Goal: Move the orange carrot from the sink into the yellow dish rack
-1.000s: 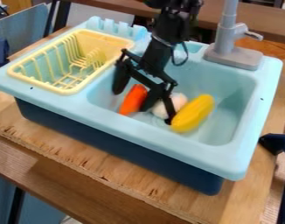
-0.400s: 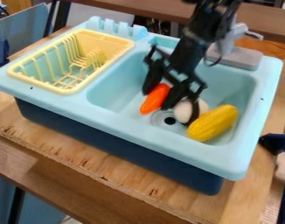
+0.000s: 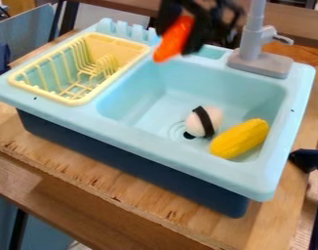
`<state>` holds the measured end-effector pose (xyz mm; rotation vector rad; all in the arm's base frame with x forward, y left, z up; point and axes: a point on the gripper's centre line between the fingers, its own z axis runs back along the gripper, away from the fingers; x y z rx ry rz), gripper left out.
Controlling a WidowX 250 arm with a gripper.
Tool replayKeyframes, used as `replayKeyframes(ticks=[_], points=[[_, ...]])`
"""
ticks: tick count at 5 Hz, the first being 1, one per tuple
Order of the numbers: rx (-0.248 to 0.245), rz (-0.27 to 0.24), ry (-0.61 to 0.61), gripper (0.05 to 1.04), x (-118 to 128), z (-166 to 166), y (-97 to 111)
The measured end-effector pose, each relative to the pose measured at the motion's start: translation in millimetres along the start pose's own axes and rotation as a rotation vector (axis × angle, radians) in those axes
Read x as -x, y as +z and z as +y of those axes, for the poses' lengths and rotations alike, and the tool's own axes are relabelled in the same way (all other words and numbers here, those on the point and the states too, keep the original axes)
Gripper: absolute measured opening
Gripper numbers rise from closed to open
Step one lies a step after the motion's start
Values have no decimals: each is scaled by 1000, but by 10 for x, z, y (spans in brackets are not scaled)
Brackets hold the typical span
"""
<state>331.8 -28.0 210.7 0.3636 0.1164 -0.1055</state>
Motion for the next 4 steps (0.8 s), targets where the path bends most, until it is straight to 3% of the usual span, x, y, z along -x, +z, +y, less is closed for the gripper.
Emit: replayKeyframes(ticks=[1, 2, 3, 4], points=[[83, 67, 81, 565, 431, 540, 38], [195, 165, 113, 565, 680, 730, -438], [282, 126, 68, 565, 649, 738, -614], [380, 72, 5, 565, 431, 645, -879]])
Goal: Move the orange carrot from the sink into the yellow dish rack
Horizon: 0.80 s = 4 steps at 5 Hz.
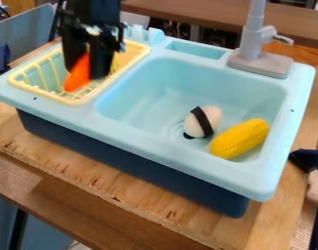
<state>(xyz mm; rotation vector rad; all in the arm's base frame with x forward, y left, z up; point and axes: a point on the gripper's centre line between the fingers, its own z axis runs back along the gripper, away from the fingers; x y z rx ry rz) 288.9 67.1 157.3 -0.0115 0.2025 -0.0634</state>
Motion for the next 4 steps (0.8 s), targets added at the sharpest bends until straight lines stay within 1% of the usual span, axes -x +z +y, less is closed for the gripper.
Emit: replayKeyframes(ticks=[1, 2, 3, 4], points=[[19, -40, -13, 564, -155, 164, 26], [25, -57, 14, 565, -115, 353, 76], [16, -21, 44, 565, 14, 521, 147], [37, -34, 73, 564, 34, 592, 76]])
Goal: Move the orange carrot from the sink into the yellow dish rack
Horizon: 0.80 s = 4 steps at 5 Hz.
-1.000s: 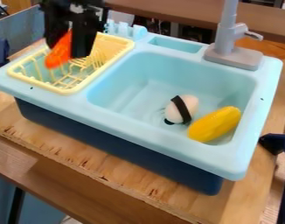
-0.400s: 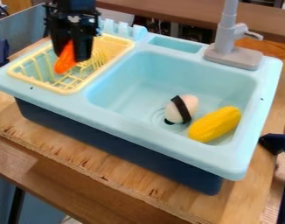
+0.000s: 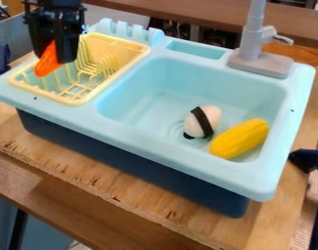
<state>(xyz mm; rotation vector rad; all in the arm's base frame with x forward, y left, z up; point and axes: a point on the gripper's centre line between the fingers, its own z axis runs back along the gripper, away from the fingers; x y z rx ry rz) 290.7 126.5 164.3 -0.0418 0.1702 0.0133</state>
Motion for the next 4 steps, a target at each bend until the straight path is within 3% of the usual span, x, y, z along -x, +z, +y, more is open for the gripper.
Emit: replayKeyframes(ticks=[1, 4], points=[[29, -53, 7, 564, -102, -27, -10], [130, -1, 50, 564, -476, -133, -568]])
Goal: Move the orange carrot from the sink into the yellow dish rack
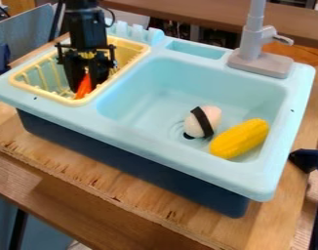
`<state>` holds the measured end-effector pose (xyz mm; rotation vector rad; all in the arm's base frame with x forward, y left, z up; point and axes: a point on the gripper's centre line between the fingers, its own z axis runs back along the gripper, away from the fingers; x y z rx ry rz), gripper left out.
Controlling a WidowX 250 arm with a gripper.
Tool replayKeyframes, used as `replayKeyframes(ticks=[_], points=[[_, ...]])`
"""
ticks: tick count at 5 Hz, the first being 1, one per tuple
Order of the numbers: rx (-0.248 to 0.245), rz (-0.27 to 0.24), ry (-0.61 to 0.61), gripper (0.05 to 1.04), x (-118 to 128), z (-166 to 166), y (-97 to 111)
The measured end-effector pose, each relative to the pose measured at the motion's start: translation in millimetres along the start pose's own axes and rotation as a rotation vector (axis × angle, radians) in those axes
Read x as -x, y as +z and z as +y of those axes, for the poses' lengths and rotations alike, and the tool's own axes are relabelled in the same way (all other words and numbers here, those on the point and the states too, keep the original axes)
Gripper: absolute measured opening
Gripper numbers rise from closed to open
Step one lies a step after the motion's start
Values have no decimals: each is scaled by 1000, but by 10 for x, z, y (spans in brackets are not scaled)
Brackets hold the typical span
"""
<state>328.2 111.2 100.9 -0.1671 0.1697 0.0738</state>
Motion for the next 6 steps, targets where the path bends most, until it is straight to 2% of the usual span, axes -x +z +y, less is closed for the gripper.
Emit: replayKeyframes(ticks=[1, 2, 3, 4, 5, 6], points=[[-2, 25, -7, 564, -2, 13, -80], [-26, 62, -30, 613, 33, -21, -77], [-30, 68, -16, 895, 42, -28, -72], [-62, 7, -9, 1002, 81, -77, 251], [-120, -52, 6, 1000, 175, -88, 605], [-131, -83, -7, 1000, 269, -167, 780]])
